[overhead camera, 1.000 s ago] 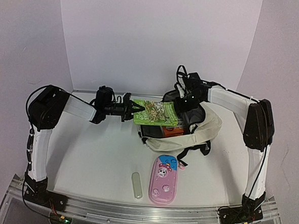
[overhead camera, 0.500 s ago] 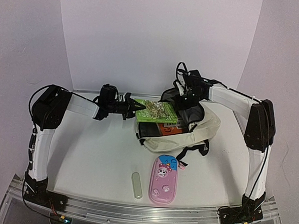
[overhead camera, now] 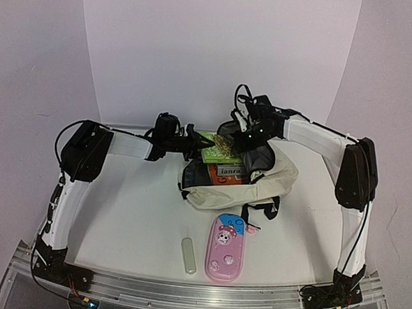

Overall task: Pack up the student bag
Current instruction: Place the book in the student bag.

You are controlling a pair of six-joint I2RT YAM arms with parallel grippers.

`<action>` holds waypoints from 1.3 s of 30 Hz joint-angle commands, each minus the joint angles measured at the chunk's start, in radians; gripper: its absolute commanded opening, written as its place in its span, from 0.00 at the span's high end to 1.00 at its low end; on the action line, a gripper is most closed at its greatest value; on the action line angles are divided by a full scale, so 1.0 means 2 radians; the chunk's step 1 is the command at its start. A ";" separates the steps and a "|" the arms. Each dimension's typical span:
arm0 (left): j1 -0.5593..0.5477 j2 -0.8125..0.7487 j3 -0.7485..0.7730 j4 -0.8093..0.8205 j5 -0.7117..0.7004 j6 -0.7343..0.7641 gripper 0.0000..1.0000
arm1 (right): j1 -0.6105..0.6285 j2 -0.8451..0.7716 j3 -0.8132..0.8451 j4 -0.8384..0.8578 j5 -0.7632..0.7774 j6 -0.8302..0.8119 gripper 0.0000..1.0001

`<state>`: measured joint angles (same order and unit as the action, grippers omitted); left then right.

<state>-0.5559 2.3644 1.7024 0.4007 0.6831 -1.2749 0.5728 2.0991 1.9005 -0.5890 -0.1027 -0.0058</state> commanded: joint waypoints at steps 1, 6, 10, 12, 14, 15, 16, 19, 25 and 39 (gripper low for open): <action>0.003 -0.049 -0.018 -0.042 -0.048 0.053 0.54 | 0.007 -0.021 0.036 0.023 -0.012 -0.007 1.00; 0.006 -0.122 -0.073 -0.128 -0.122 0.100 0.30 | 0.007 -0.018 0.038 0.023 -0.012 -0.006 1.00; 0.006 -0.144 -0.097 -0.163 -0.137 0.105 0.31 | 0.007 -0.017 0.038 0.023 -0.012 -0.006 1.00; 0.005 -0.151 -0.111 -0.160 -0.135 0.104 0.35 | 0.007 -0.018 0.037 0.023 -0.014 -0.006 1.00; 0.005 -0.153 -0.123 -0.144 -0.126 0.102 0.40 | 0.008 -0.018 0.035 0.023 -0.016 -0.006 1.00; 0.005 -0.151 -0.123 -0.140 -0.119 0.101 0.42 | 0.007 -0.018 0.035 0.023 -0.016 -0.006 1.00; 0.005 -0.146 -0.121 -0.137 -0.113 0.100 0.44 | 0.007 -0.017 0.035 0.023 -0.017 -0.006 1.00; 0.003 -0.133 -0.113 -0.125 -0.100 0.096 0.51 | 0.007 -0.017 0.036 0.023 -0.020 -0.006 1.00; -0.009 -0.102 -0.078 -0.111 -0.085 0.111 0.72 | 0.007 -0.015 0.033 0.023 -0.021 -0.008 1.00; -0.023 0.006 0.093 -0.118 -0.040 0.120 0.85 | 0.007 0.006 0.050 0.023 -0.025 -0.027 1.00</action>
<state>-0.5836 2.3369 1.7628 0.1473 0.5753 -1.0700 0.5761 2.1044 1.9326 -0.5998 -0.1094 -0.0373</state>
